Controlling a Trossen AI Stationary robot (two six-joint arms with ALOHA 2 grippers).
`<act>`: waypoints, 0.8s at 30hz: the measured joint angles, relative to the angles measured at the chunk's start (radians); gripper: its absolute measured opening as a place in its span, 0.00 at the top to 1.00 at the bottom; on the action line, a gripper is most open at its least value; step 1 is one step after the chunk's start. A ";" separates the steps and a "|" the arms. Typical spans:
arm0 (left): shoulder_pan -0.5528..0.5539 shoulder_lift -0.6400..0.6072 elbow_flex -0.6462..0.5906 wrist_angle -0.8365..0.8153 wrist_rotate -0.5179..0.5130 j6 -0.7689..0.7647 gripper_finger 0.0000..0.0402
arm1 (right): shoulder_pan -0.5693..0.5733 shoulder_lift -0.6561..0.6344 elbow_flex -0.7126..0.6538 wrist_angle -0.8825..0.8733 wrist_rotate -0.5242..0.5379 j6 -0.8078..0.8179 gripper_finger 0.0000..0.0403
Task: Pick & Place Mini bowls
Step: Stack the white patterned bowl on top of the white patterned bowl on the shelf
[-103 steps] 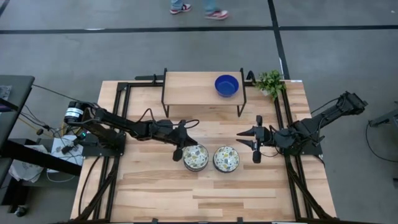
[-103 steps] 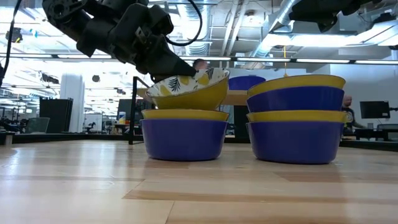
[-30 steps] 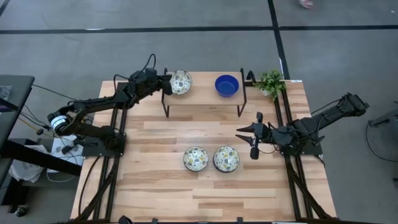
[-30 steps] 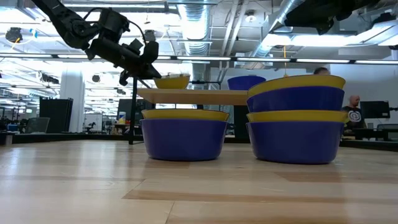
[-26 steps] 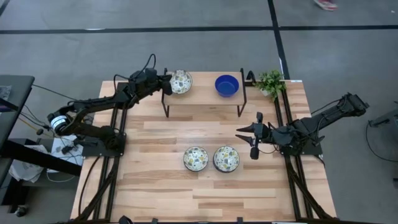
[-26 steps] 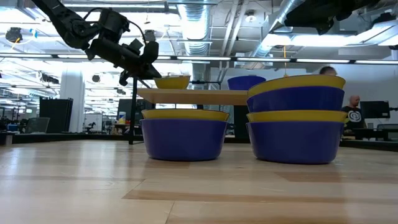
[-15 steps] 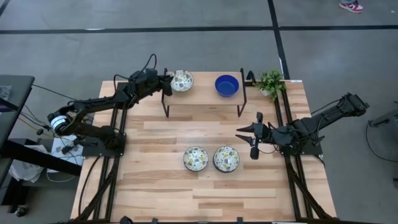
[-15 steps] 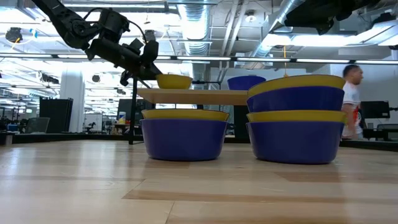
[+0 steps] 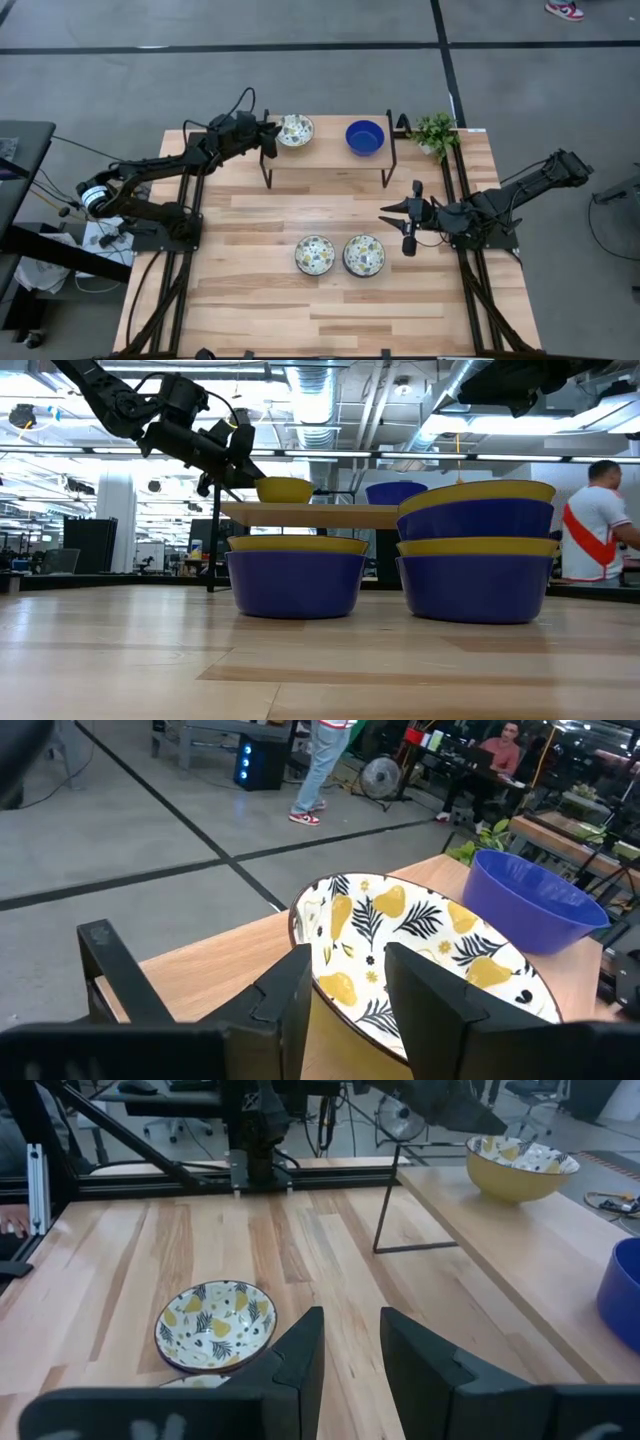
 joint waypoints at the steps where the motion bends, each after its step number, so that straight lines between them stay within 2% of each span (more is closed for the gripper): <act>1: 0.000 0.000 0.000 0.000 0.000 0.000 0.68 | 0.000 0.000 0.000 -0.005 0.000 0.000 0.77; 12: -0.008 -0.065 0.000 -0.005 0.011 0.000 0.68 | 0.002 0.000 0.000 -0.015 0.000 0.000 0.77; 19: -0.038 -0.130 0.000 -0.047 0.165 -0.004 0.68 | 0.002 0.001 0.000 -0.018 0.000 -0.012 0.77; 24: -0.115 -0.174 -0.006 -0.115 0.279 -0.005 0.68 | 0.002 0.036 0.000 -0.048 -0.003 -0.043 0.77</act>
